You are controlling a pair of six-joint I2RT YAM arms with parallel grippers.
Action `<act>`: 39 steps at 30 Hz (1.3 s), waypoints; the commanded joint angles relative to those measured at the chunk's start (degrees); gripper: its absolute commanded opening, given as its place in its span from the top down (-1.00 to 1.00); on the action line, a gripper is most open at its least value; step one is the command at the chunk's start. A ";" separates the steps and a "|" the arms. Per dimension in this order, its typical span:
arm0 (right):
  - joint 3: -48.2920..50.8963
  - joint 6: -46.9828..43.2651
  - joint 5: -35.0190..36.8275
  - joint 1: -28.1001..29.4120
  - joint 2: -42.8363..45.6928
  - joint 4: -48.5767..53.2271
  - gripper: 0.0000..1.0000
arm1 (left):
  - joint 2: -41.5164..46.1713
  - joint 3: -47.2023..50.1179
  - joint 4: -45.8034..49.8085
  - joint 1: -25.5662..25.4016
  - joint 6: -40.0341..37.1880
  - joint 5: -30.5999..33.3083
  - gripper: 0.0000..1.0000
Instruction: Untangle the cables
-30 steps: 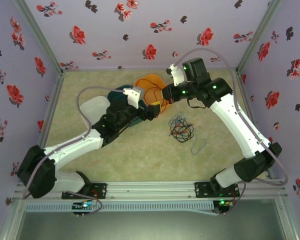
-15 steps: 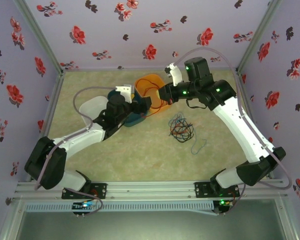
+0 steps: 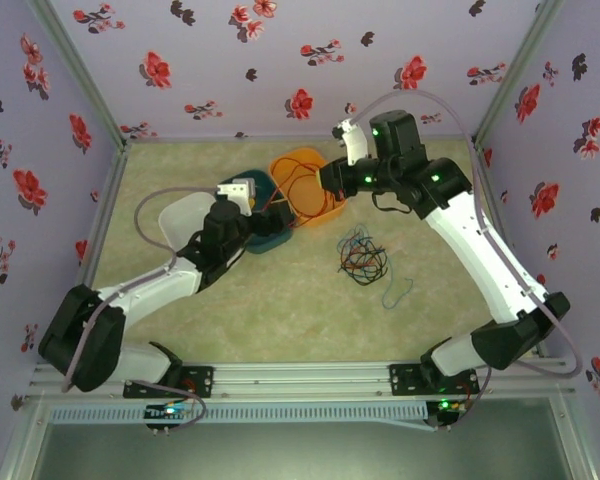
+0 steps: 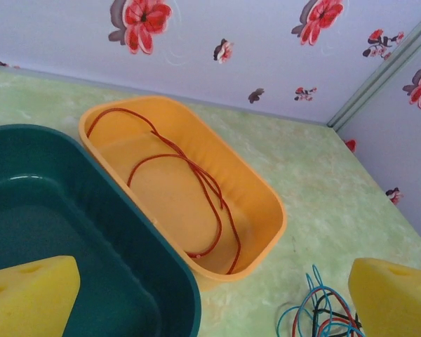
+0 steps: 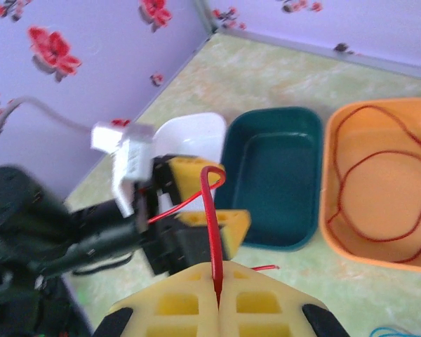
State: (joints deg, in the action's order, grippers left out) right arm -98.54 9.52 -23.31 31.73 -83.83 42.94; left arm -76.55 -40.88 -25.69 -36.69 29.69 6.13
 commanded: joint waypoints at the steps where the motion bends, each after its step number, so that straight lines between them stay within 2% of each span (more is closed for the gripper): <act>1: -2.90 3.42 4.67 -2.56 -2.36 -4.59 1.00 | 3.17 2.80 -0.35 0.30 0.53 3.23 -0.99; 7: -3.82 7.04 6.59 -6.73 -6.75 -11.24 1.00 | 7.95 6.36 2.92 0.30 -0.65 8.33 -0.99; 14: -6.52 9.59 12.17 -8.49 -15.00 -16.51 1.00 | 13.19 8.67 5.83 0.29 -1.48 11.87 -0.99; 26: -9.16 14.32 12.00 -9.03 -28.65 -28.61 1.00 | 14.22 7.93 7.94 0.31 -1.46 12.04 -0.99; 39: -7.62 18.08 12.37 -8.96 -37.40 -29.94 1.00 | 13.37 7.66 8.65 0.32 -1.64 11.62 -0.99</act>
State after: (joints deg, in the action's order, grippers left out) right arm -105.89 26.24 -11.92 23.14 -120.16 14.39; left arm -62.70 -32.82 -17.85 -36.69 29.23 16.53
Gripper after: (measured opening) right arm 0.062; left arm 0.996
